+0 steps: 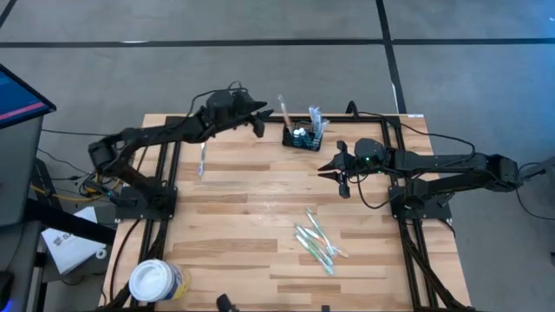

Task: Pick & Place toothbrushing station
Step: Put the purple toothbrush into the mesh organizer

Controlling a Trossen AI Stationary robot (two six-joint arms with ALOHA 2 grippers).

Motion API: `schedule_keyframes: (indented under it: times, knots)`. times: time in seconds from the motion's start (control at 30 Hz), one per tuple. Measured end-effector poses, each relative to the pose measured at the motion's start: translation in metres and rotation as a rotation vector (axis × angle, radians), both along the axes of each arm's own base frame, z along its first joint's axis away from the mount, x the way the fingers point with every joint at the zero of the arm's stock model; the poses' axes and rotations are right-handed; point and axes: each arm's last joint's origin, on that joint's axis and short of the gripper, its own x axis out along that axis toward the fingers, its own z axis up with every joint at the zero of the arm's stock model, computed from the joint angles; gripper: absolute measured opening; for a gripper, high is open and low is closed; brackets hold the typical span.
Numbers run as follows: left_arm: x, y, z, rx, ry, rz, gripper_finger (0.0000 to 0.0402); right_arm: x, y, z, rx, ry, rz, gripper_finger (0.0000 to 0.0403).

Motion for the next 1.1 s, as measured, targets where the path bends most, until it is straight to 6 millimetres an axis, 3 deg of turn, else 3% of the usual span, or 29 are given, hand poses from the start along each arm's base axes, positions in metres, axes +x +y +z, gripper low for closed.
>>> schedule_keyframes:
  times: [0.4,1.1]
  knots:
    - [-0.046,-0.027,-0.009,-0.243,0.1,0.107,0.0177,0.0,0.0,0.0,0.0,0.0,0.0,0.0066]
    - [-0.081,-0.045,-0.046,-0.555,0.461,0.39,0.0177,0.0,0.0,0.0,0.011,-0.001,-0.006,0.0066]
